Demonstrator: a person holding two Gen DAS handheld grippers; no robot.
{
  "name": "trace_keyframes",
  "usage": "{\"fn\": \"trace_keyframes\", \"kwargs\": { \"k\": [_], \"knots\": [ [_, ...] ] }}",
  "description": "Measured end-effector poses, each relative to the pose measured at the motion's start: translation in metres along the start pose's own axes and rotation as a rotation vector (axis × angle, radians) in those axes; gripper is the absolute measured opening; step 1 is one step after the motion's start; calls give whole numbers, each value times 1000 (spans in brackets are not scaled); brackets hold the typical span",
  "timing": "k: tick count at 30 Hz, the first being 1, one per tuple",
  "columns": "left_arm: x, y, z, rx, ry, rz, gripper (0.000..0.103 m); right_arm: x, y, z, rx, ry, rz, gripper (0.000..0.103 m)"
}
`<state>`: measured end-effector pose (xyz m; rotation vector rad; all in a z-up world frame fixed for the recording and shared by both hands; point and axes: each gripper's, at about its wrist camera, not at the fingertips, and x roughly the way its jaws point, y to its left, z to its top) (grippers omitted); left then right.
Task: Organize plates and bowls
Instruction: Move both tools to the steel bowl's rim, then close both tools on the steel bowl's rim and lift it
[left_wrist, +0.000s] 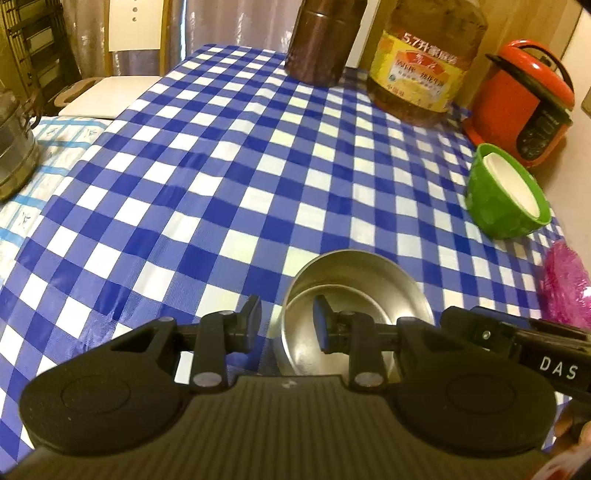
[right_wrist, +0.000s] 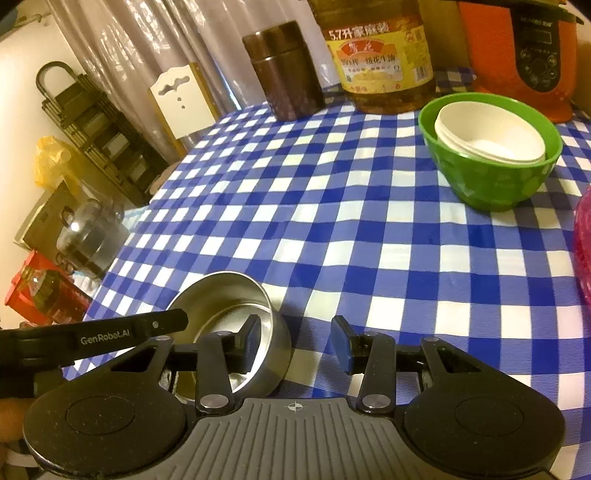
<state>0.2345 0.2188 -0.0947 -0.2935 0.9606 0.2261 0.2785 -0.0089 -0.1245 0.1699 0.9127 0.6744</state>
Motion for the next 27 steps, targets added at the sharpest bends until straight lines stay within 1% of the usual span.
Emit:
{"fn": "trace_keyframes", "kwargs": {
  "k": [7,11,18,20,22,26,27],
  "knots": [
    [8,4,-2,-12,28,-13,25,12,7,-1,-8,28,2,43],
    [9,4,-3,-12,29,-13,25,19,10,-1,-4,39,-11,43],
    [11,3,-3,-9,36,-12,17,25,12,-2,-13,52,-18,42],
    [11,3,-3,-6,35,-7,16,27,13,-2,-17,60,-13,39],
    [11,2,-4,0,38,2,13,28,14,-2,-23,65,-10,34],
    [13,3,-5,4,43,9,12,29,15,-2,-25,69,-12,30],
    [13,3,-5,2,43,8,12,30,15,-2,-26,71,-12,27]
  ]
}}
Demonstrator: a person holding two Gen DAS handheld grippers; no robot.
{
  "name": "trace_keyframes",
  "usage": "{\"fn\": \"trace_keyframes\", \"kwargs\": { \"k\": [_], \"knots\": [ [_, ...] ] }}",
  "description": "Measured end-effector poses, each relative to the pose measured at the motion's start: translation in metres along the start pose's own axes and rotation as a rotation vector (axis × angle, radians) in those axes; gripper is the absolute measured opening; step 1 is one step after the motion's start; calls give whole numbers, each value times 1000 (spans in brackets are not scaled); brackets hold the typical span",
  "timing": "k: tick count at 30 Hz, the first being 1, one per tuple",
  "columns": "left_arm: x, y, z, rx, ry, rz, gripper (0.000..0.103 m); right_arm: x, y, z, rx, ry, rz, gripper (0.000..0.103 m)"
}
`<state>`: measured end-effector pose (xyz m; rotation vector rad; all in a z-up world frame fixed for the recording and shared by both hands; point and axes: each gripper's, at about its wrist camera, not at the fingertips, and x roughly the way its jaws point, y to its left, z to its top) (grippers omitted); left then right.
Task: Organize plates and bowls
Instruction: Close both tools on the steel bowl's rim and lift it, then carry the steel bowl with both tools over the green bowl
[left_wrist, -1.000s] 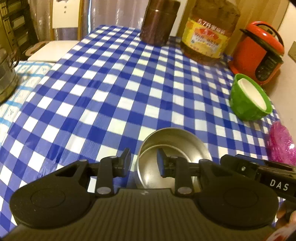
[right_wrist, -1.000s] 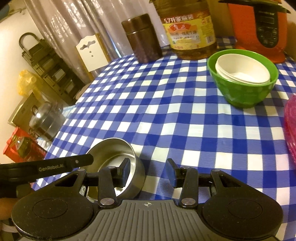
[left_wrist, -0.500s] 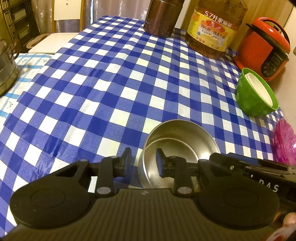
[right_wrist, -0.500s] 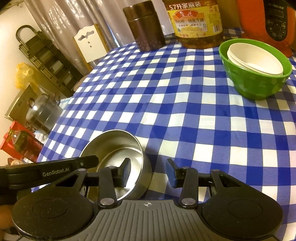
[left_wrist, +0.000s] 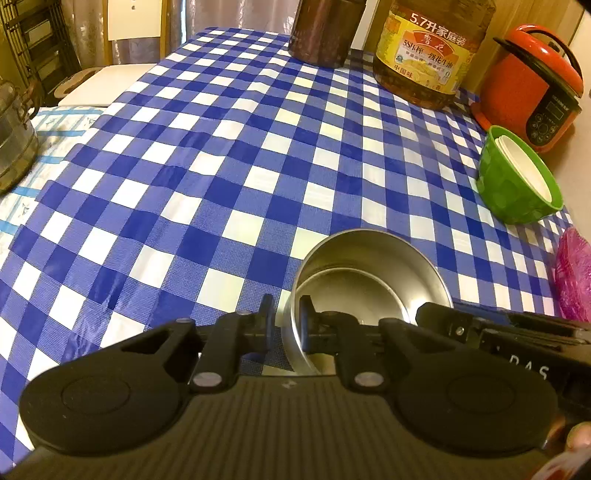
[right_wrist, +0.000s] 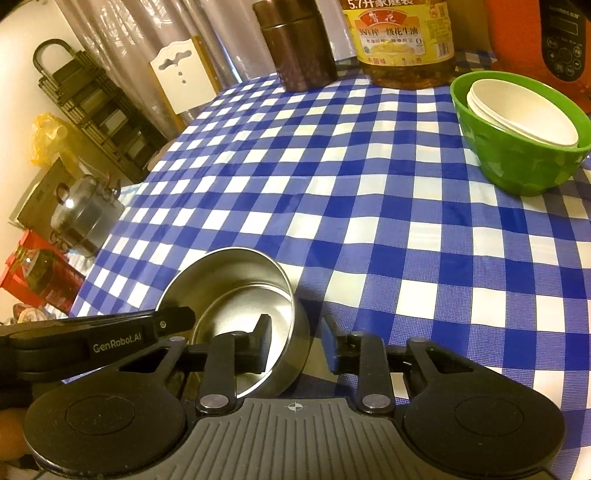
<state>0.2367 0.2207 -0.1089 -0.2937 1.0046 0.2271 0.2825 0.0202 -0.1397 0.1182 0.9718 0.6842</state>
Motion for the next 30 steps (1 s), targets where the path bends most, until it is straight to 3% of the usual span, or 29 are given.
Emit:
{"fn": "trace_keyframes", "kwargs": {
  "k": [6,17,30],
  "knots": [
    [0,-5,0,11,3,3,7,3,2,-1,-10,9,8,12],
    [-3,-10,2,10,-9,-29,6,-3,1,0,-5,-6,-22,9],
    [-18,-62,19,58,-90,-105,7,-45,-31,13,34,-111,-72,7]
  ]
}}
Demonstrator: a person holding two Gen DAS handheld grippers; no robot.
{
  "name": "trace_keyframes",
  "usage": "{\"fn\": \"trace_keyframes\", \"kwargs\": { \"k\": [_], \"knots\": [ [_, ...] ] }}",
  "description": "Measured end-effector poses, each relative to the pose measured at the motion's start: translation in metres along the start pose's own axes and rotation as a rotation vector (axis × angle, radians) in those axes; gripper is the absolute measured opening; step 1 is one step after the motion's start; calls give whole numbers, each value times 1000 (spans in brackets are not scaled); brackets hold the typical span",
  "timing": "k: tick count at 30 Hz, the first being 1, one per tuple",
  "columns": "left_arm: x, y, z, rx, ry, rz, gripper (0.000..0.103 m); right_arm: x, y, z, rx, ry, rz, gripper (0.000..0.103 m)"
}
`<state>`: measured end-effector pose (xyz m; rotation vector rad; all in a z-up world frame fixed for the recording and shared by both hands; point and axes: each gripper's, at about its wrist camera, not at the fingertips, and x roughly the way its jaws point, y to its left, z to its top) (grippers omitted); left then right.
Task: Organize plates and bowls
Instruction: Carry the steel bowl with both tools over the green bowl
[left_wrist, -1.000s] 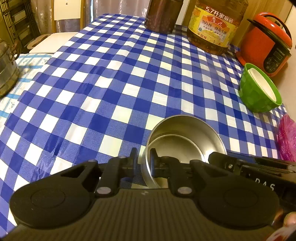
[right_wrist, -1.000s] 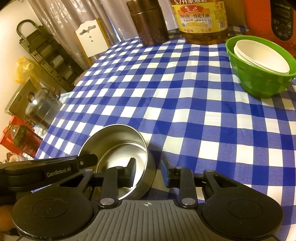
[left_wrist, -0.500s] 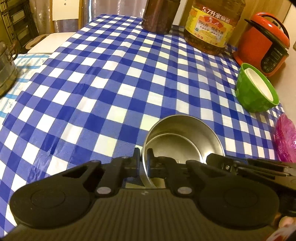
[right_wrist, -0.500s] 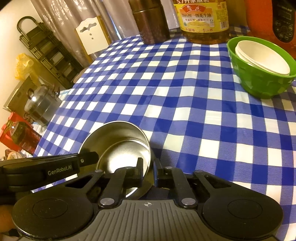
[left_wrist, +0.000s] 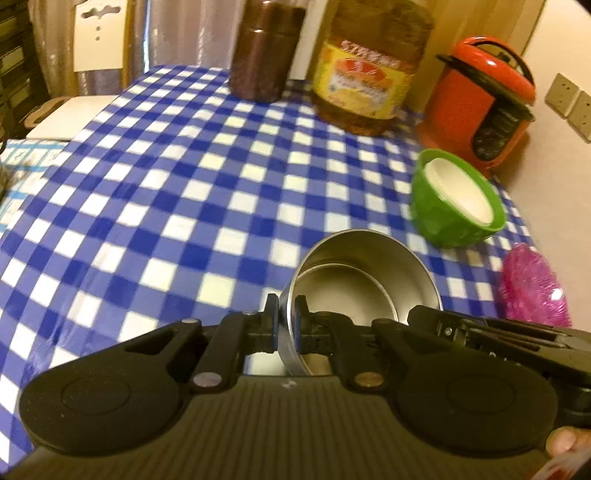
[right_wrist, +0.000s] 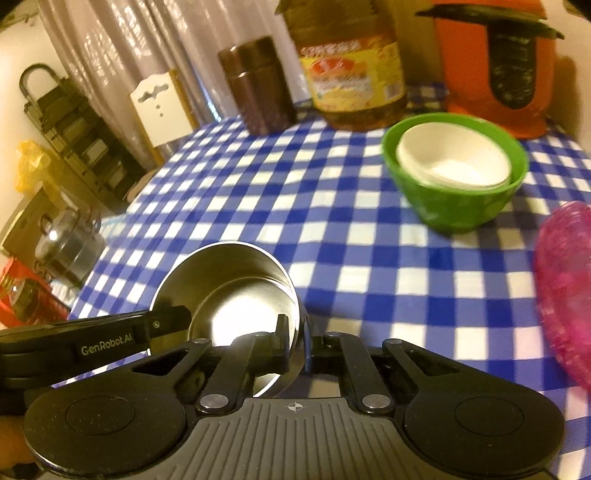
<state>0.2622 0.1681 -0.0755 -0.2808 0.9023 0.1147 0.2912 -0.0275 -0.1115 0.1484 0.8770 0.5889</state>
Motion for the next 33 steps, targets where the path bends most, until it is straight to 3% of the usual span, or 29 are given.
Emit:
{"fn": "trace_keyframes", "kwargs": {
  "k": [21,33],
  "knots": [
    [2,-91,46,95,-99,-126,7,-59,-61,38,26,-160,-90,6],
    [10,-121,68,121,-134,-174,7,-75,-87,59,64,-223,-125,6]
  ]
}}
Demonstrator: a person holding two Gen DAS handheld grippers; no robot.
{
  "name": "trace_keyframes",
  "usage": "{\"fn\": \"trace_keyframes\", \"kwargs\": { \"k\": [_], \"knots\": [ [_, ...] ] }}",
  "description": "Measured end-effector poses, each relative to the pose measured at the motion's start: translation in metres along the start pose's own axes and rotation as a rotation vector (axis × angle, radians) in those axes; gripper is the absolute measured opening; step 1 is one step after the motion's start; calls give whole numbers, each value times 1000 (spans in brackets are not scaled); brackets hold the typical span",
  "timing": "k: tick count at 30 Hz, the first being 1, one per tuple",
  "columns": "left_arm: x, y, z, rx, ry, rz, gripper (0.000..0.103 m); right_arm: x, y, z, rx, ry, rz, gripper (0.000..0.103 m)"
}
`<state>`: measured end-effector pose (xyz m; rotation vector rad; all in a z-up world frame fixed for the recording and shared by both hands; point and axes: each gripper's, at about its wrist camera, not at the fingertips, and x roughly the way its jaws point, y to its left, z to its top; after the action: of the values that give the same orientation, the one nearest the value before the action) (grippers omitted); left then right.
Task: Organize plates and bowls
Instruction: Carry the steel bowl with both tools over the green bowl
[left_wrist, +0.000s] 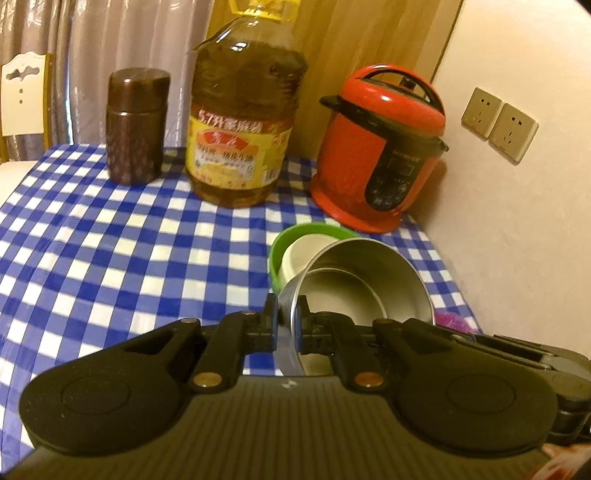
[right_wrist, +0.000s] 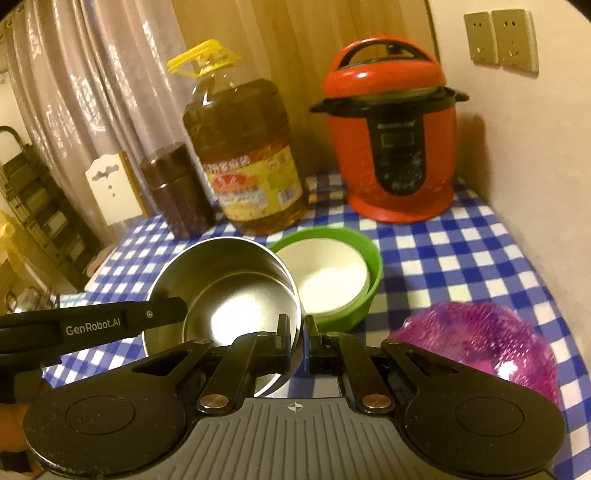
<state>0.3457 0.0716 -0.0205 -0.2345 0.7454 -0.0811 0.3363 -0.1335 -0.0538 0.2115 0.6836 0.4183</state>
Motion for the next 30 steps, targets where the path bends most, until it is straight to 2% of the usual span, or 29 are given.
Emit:
{"fn": "trace_keyframes", "kwargs": {
  "k": [17,30],
  "knots": [
    [49,-28,36,34,-24,-55,7,20,-33,35,38,-45,-70,6],
    [86,-23,46,22,-20,-79,7,51,-49,49,59,-39,-92,6]
  ]
}}
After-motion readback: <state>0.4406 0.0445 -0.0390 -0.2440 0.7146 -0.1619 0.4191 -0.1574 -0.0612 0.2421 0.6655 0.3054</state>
